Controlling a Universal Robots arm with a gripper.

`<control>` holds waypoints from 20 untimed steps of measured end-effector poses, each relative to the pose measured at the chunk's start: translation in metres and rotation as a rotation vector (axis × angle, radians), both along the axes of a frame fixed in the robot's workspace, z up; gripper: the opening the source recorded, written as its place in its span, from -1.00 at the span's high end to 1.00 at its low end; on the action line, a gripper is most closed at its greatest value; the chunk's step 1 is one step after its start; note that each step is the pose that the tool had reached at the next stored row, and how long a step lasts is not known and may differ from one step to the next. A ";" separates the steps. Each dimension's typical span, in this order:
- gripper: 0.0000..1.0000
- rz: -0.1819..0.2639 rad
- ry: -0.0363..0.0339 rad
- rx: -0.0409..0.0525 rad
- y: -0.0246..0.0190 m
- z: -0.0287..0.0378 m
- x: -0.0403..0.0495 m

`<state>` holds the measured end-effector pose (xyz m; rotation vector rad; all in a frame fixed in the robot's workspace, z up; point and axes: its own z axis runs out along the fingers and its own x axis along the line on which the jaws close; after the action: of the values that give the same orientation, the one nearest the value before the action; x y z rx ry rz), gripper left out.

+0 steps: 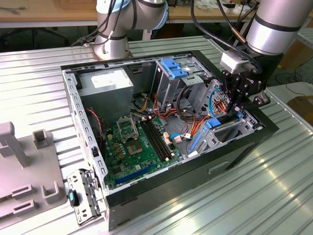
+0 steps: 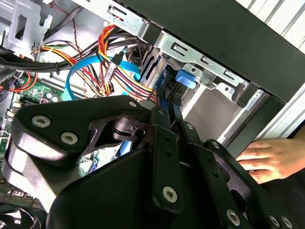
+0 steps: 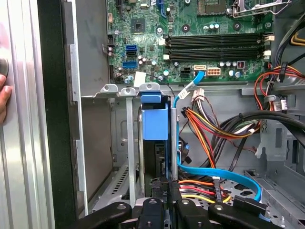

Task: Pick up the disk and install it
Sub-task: 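Insert the first disk wire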

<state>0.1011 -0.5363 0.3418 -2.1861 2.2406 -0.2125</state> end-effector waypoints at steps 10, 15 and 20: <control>0.64 0.000 0.0001 0.0027 -0.0001 -0.0026 0.0000; 0.51 0.000 0.0001 0.0020 -0.0001 0.0079 0.0000; 0.67 0.000 0.0002 0.0020 -0.0002 0.0131 0.0000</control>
<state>0.1011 -0.5364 0.3549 -2.1852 2.2399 -0.2100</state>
